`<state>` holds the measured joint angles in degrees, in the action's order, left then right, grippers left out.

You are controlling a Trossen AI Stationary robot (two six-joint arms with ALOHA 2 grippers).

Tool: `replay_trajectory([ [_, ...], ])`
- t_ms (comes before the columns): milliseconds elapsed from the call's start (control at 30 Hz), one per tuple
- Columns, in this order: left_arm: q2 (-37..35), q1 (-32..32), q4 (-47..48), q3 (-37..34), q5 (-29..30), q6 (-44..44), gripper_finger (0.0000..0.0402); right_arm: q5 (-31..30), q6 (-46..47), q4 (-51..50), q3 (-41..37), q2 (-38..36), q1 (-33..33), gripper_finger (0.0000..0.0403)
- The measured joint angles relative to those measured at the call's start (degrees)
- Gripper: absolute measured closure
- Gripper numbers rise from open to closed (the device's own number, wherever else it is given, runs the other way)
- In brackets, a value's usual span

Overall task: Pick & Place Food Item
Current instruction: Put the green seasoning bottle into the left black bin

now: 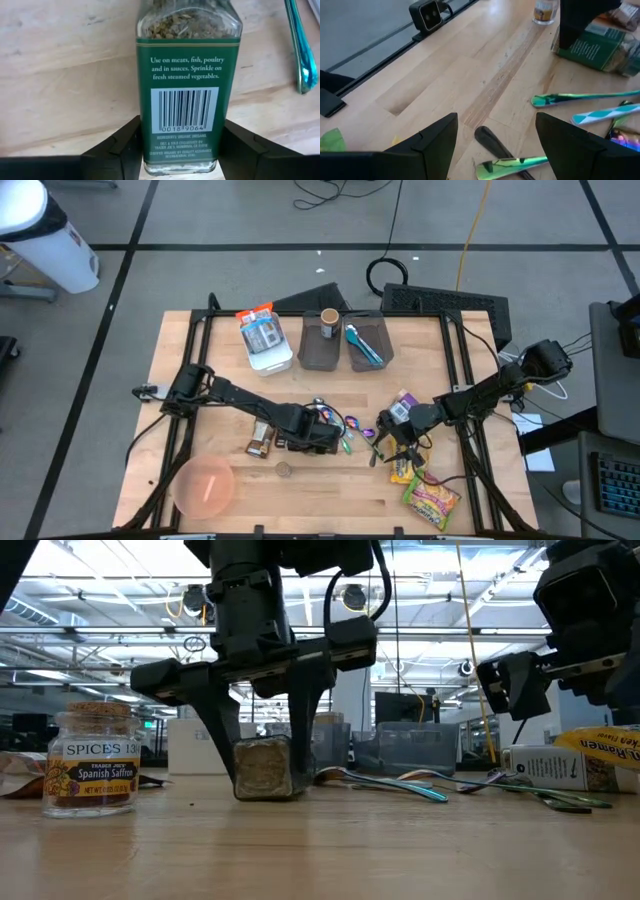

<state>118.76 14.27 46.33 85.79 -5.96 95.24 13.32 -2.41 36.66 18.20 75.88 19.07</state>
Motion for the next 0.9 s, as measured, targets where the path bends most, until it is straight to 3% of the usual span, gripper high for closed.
replay_trajectory([
  [267, -1.94, 2.02, 8.14, -0.25, 6.10, -8.81, 0.0196, 0.04, 0.15, 5.71, 0.00, 0.00, -1.10, 0.0140],
  [500, -9.16, 6.26, 18.30, -0.23, 16.17, -7.85, 0.0196, 0.22, 2.83, 9.89, 0.00, -1.28, -6.58, 0.0140],
  [767, -15.58, 11.82, 14.56, -0.12, 35.60, -5.76, 0.0196, 0.44, 6.48, 13.86, 0.00, -1.36, -9.39, 0.0140],
  [900, -15.18, 13.28, 6.19, -0.12, 42.96, -12.16, 0.0196, 3.55, 7.54, 20.28, 0.00, -1.36, -9.25, 0.0140],
])
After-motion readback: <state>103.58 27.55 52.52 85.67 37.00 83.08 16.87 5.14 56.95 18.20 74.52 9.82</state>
